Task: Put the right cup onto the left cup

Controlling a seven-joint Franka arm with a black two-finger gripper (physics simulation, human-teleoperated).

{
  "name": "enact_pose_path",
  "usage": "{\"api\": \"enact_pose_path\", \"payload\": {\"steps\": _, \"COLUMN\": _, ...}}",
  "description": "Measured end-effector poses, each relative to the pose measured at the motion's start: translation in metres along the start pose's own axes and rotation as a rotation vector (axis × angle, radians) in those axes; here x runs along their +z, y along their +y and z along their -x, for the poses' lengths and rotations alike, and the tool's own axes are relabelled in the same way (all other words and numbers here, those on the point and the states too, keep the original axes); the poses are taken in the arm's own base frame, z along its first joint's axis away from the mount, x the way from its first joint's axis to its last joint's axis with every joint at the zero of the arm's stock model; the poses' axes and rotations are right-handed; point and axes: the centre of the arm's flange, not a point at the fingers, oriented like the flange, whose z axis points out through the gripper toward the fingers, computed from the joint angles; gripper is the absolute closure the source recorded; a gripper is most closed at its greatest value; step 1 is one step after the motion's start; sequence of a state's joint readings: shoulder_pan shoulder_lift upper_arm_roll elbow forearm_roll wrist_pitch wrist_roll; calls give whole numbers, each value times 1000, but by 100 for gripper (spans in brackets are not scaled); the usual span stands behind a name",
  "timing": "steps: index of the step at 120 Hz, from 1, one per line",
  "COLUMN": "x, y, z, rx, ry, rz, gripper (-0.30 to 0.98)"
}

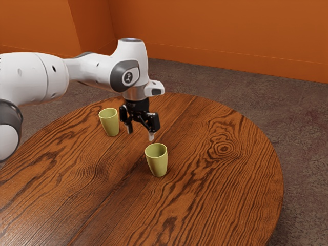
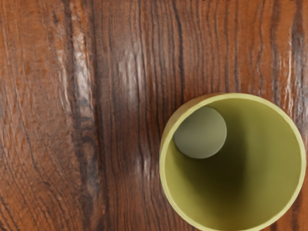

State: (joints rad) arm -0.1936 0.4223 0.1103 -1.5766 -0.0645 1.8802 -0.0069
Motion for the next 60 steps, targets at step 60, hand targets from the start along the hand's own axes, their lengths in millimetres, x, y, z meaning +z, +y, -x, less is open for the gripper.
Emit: {"api": "enact_pose_path", "payload": {"steps": 60, "x": 51, "y": 3, "z": -14, "rx": -9, "ry": -5, "rz": 2, "gripper": 0}}
